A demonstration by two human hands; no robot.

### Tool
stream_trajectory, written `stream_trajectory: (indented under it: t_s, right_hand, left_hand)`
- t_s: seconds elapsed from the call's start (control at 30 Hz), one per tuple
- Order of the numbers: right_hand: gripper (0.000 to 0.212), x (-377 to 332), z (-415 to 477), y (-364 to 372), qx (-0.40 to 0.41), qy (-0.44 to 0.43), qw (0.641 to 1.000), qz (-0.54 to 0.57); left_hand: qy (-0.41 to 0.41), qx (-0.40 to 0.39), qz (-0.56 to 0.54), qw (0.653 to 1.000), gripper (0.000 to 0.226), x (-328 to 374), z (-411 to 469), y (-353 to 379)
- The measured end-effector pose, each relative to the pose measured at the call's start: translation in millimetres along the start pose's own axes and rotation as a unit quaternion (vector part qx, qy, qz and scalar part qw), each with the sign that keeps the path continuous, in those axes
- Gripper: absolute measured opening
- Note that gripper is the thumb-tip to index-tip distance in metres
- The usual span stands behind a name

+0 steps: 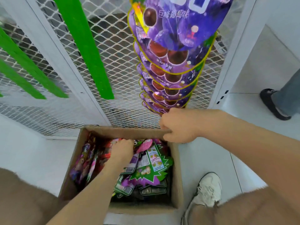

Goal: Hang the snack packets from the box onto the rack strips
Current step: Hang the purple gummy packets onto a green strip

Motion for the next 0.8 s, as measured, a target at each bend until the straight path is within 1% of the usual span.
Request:
stream_trajectory:
  t_s: [0.07, 0.1, 0.17, 0.2, 0.3, 0.37, 0.43, 0.5, 0.53, 0.57, 0.6, 0.63, 0.67, 0.7, 0.73, 0.77, 0.8]
  right_hand:
    - [0.036, -2.8, 1.9, -0.6, -0.009, -0.009, 1.000, -0.005]
    - [0.039, -5.1, 2.5, -1.2, -0.014, -0.013, 1.000, -0.007]
    - [0.041, -9.6, 4.0, -2.5, -0.020, -0.013, 1.000, -0.006]
    - [0.039, -12.2, 4.4, -3.9, -0.019, -0.012, 1.000, -0.004]
    - [0.035, -14.9, 3.2, -6.0, -0.021, 0.015, 1.000, -0.009]
    - [0.038, -10.4, -1.4, -11.0, -0.014, 0.073, 0.997, 0.011]
    - [0.048, -5.3, -9.8, -21.3, 0.004, 0.158, 0.984, 0.085]
    - [0.058, -1.4, -16.0, -31.8, 0.046, 0.226, 0.954, 0.190]
    - [0.061, -0.3, -19.2, -37.4, 0.078, 0.255, 0.930, 0.255]
    - [0.063, 1.5, -22.6, -40.5, 0.108, 0.284, 0.898, 0.319]
    - [0.063, 2.9, -27.1, -40.3, 0.127, 0.313, 0.858, 0.386]
    - [0.056, 1.6, -32.1, -39.2, 0.137, 0.329, 0.819, 0.450]
    - [0.041, -0.7, -37.7, -38.1, 0.142, 0.338, 0.790, 0.491]
    - [0.027, -2.1, -41.4, -37.6, 0.145, 0.343, 0.775, 0.511]
    - [0.019, -3.7, -43.6, -36.3, 0.142, 0.343, 0.766, 0.525]
    - [0.018, -4.7, -44.6, -34.1, 0.140, 0.341, 0.765, 0.528]
    - [0.013, -5.8, -46.2, -36.6, 0.143, 0.332, 0.779, 0.512]
  left_hand:
    - [0.024, 0.018, 0.012, 0.999, 0.022, 3.8, -2.9, -6.1]
    - [0.026, 0.023, -0.007, 0.999, 0.022, 2.3, -4.0, -7.8]
    - [0.021, 0.027, -0.073, 0.997, 0.023, -4.0, -6.2, -9.0]
    - [0.016, 0.027, -0.124, 0.992, 0.024, -6.7, -6.9, -9.8]
    - [0.002, 0.033, -0.292, 0.956, 0.029, -8.1, -5.9, -39.4]
    - [-0.002, 0.062, -0.377, 0.924, 0.031, -7.2, -5.3, -79.3]
    - [0.003, 0.074, -0.445, 0.893, 0.029, -5.4, -7.3, -119.8]
    - [0.019, 0.063, -0.501, 0.863, 0.026, -2.0, -12.9, -153.6]
    - [0.024, 0.049, -0.524, 0.850, 0.023, -0.1, -16.9, -169.4]
    - [0.029, 0.035, -0.540, 0.840, 0.020, 2.2, -20.8, -184.6]
    - [0.039, 0.022, -0.552, 0.833, 0.017, 5.0, -24.9, -199.2]
    - [0.056, 0.019, -0.552, 0.832, 0.015, 7.9, -29.3, -213.9]
    - [0.078, 0.024, -0.539, 0.838, 0.014, 10.9, -33.5, -227.2]
    - [0.101, 0.030, -0.519, 0.848, 0.013, 14.3, -37.9, -237.9]
    - [0.120, 0.036, -0.498, 0.858, 0.012, 18.1, -41.6, -248.1]
    - [0.133, 0.039, -0.482, 0.865, 0.009, 21.8, -45.0, -257.1]
    - [0.134, 0.032, -0.481, 0.866, 0.005, 24.2, -47.9, -263.5]
Point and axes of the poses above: each hand's wrist, its own z-axis towards the middle knuckle, its own y-axis out of the palm, x = y × z, the point moved 7 cm from there along z, towards the middle knuckle, and after that the axes turned 13 degrees about x, right-handed, at the moved point
